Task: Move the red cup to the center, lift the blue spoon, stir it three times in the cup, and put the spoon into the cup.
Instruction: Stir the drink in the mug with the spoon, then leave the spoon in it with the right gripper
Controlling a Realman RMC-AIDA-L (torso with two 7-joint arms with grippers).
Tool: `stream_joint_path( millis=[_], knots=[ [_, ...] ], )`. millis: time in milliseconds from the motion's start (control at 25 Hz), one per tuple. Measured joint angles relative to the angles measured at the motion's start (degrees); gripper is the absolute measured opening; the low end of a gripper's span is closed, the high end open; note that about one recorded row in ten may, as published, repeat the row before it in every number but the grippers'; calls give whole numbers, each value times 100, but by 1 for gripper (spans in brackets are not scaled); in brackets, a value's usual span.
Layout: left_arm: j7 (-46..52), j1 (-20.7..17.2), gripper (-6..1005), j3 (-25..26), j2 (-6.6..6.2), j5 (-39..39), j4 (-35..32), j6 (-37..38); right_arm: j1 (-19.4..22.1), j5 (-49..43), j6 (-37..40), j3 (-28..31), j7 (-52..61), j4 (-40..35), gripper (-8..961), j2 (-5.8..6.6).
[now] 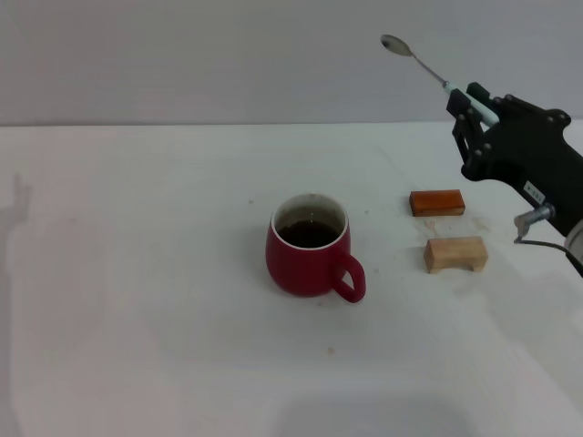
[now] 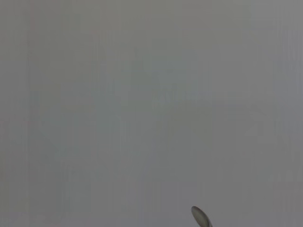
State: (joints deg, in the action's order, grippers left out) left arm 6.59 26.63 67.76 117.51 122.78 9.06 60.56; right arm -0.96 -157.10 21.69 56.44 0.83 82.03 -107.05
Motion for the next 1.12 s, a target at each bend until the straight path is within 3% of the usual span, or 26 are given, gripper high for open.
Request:
stream_joint_path(
  millis=[320,440,560,720,1120],
  knots=[
    [0,11,841,0,0,0,13,-6,-23,-289,-1299,398,-21,616,138,-231],
    [0,16,841,0,0,0,14,-6,-41,-295,-1542,461,-22,732,138,-256],
    [0,28,841,0,7,0,17,-9,-56,-325,-1887,597,-51,888,139,-366],
    [0,40,841,0,9,0,13,-10,-117,-596,-2501,815,-97,1087,139,-633],
    [0,47,841,0,9,0,16,-10,-366,-655,-3409,928,-101,1482,139,-691]
  ],
)
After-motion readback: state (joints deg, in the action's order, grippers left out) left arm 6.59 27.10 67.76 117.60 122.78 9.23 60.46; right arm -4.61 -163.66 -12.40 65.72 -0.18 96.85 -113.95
